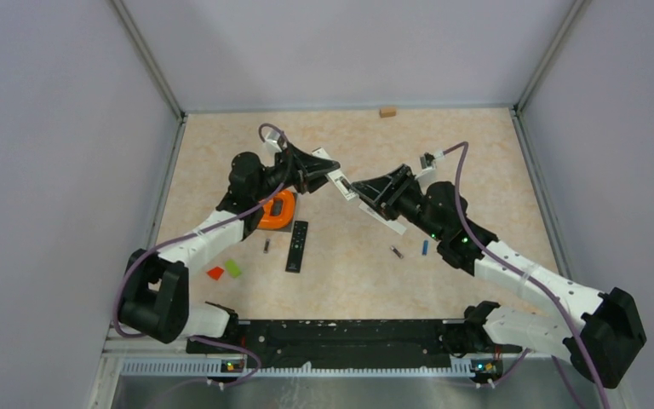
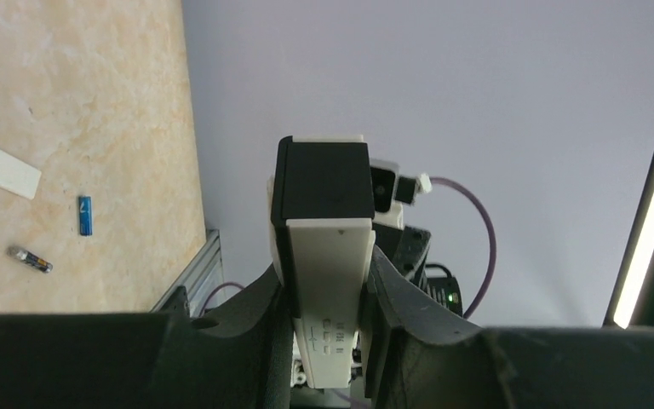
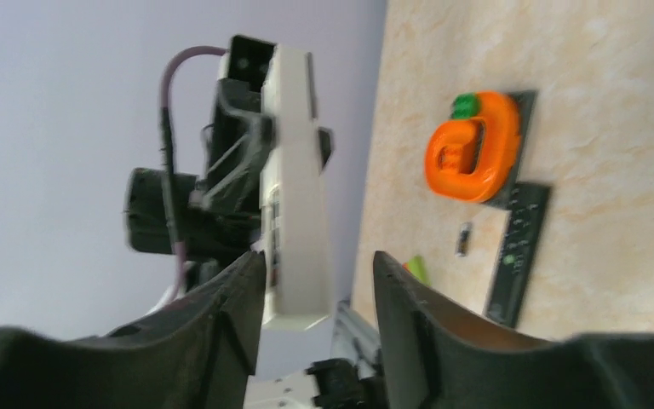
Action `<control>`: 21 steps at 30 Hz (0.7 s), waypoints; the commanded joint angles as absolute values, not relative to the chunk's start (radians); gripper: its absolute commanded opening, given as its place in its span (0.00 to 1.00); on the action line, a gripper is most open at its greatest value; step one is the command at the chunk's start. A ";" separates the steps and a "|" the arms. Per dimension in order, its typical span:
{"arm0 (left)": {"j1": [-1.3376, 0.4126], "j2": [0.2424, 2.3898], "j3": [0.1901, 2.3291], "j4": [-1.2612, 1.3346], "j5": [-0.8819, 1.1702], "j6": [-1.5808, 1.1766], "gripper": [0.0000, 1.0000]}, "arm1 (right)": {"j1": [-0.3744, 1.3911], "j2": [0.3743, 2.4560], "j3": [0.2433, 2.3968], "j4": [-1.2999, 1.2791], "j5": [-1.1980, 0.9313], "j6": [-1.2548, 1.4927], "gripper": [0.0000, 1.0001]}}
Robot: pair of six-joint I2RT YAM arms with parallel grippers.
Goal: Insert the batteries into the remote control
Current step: Load the battery into the remote control, then pick up the battery from the center of the board.
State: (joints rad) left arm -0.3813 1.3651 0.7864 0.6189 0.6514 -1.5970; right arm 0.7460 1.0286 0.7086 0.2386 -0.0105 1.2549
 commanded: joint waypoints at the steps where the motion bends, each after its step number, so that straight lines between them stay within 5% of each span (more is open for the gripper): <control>1: -0.399 1.283 0.866 0.623 0.714 -1.466 0.00 | 0.715 1.021 0.710 0.220 0.022 1.172 0.65; 4: -0.394 1.279 0.901 0.508 0.700 -1.304 0.00 | 0.712 0.969 0.674 0.329 0.004 1.093 0.82; 7: -0.386 1.274 0.930 0.388 0.670 -1.097 0.00 | 0.703 0.921 0.651 0.373 -0.030 1.003 0.88; 14: -0.355 1.238 0.928 0.218 0.616 -0.729 0.00 | 0.683 0.880 0.773 -0.026 0.123 0.803 0.84; 21: -0.347 1.175 0.906 0.201 0.625 -0.512 0.00 | 0.578 1.054 0.948 -0.507 0.297 0.664 0.81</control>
